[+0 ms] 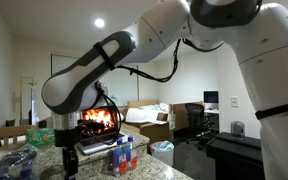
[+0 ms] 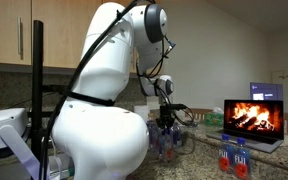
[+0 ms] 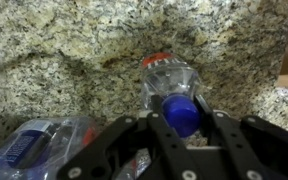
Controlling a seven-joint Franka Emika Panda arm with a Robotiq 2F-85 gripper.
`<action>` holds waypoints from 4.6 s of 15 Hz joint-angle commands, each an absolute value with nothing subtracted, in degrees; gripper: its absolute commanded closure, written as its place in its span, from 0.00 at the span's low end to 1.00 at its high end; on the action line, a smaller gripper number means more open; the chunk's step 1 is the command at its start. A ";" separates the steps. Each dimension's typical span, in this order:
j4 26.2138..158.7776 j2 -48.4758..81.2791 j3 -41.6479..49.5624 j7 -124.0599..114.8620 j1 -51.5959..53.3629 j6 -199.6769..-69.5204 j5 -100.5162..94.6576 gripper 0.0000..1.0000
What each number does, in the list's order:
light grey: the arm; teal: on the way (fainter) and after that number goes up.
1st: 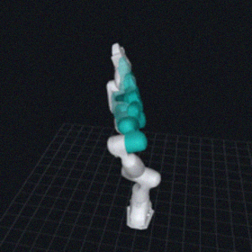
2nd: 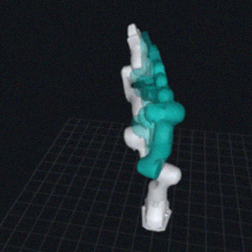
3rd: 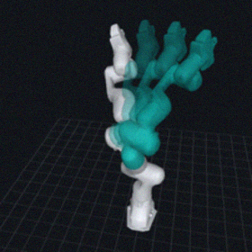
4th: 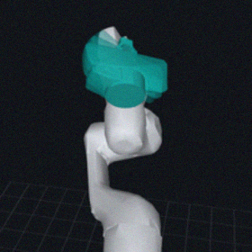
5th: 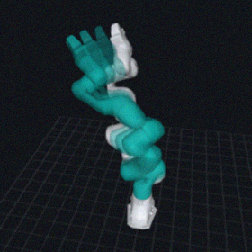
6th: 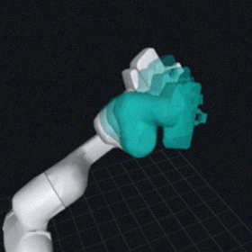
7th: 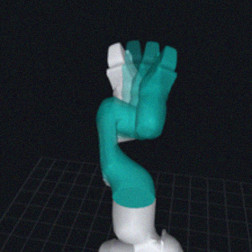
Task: Move the three bottles of water to the left
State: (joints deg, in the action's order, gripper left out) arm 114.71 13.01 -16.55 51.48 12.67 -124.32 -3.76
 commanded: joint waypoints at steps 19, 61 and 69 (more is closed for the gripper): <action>114.30 2.55 -13.31 42.72 9.13 -119.53 5.90 0.00; 100.42 17.93 5.52 -7.88 -2.66 -117.13 0.16 0.00; 94.09 24.03 5.00 -7.21 -2.31 -110.55 -0.77 0.00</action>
